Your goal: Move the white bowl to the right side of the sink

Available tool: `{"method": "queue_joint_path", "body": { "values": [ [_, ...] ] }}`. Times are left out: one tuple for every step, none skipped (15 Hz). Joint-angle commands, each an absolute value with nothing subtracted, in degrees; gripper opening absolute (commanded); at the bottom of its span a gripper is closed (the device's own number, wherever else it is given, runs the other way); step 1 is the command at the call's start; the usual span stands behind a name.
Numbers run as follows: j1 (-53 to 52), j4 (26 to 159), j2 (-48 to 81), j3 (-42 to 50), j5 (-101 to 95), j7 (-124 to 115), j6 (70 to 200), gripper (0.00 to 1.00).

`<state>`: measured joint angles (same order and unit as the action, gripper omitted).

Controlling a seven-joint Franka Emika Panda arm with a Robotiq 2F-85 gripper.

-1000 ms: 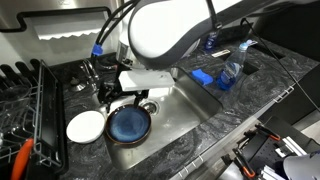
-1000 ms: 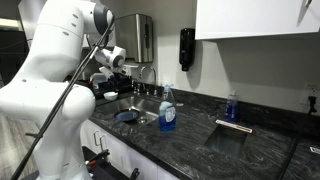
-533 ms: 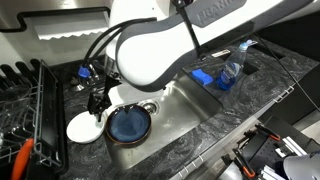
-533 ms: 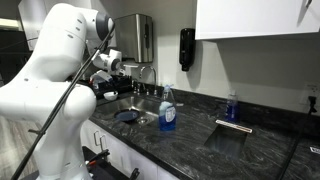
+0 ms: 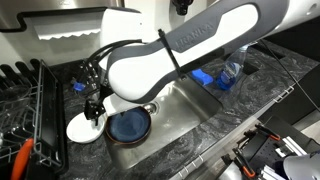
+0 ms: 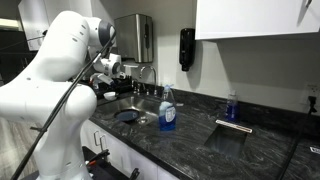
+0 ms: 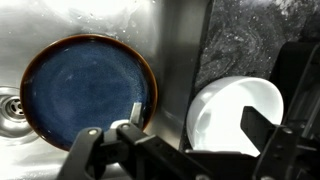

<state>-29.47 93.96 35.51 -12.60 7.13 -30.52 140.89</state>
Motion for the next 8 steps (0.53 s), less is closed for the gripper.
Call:
{"method": "queue_joint_path", "body": {
  "values": [
    [-31.0,89.5,39.2,-11.2,5.6,-30.5,141.0,1.0],
    [-31.1,88.6,40.0,-11.1,5.4,-30.1,140.5,1.0],
    [-31.2,87.9,40.5,-11.1,5.2,-30.0,140.2,1.0],
    [-31.3,87.1,41.2,-11.0,5.2,-29.8,140.2,1.0],
    [-31.2,86.4,41.7,-11.1,5.2,-29.7,140.0,1.0],
    [-31.4,85.6,42.4,-11.0,5.2,-29.6,139.9,0.91],
    [-31.4,84.7,43.0,-11.0,5.2,-29.4,139.5,0.74],
    [-31.6,83.8,43.7,-11.0,5.1,-29.2,139.4,0.66]
  ]
}}
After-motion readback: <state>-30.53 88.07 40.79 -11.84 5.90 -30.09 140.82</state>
